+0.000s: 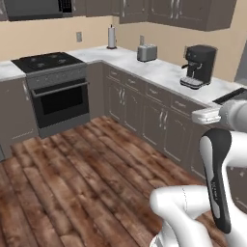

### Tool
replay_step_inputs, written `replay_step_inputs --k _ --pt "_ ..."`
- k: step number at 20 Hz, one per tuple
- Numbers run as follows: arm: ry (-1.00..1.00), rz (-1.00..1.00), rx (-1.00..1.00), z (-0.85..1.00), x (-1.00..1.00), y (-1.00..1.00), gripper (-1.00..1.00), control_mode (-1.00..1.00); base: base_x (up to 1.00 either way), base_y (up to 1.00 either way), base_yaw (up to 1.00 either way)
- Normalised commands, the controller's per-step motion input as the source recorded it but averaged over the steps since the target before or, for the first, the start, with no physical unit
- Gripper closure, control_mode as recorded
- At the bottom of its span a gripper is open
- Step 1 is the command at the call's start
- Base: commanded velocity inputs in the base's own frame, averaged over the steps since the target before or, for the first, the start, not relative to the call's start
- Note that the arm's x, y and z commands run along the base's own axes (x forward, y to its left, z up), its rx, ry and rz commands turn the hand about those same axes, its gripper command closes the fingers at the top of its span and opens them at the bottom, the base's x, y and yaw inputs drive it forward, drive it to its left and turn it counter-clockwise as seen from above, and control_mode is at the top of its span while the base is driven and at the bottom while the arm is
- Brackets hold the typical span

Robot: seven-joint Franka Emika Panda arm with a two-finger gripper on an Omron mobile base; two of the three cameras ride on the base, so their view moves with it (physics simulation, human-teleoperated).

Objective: Open the cabinet directly in front. Then move the liquor and the cup to the dining counter with the candle on it.

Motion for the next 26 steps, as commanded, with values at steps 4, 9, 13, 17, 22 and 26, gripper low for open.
replay_step_inputs --k 4,9,13,17,22,26 --pt "0.00 0.00 0.00 0.00 0.00 0.00 -1.00 1.00 1.00 0.71 -0.16" --pt "0.00 0.00 0.00 0.00 0.00 0.00 -1.00 1.00 1.00 0.72 -0.16" --pt "0.00 0.00 0.00 0.00 0.00 0.00 -1.00 1.00 1.00 0.72 -0.15" --pt "0.00 0.00 0.00 0.00 0.00 0.00 -1.00 1.00 0.93 0.69 -0.15" --pt "0.00 0.00 0.00 0.00 0.00 0.00 -1.00 1.00 0.90 0.65 -0.16" --pt "0.00 0.00 0.00 0.00 0.00 0.00 -1.00 1.00 0.88 0.58 -0.18"
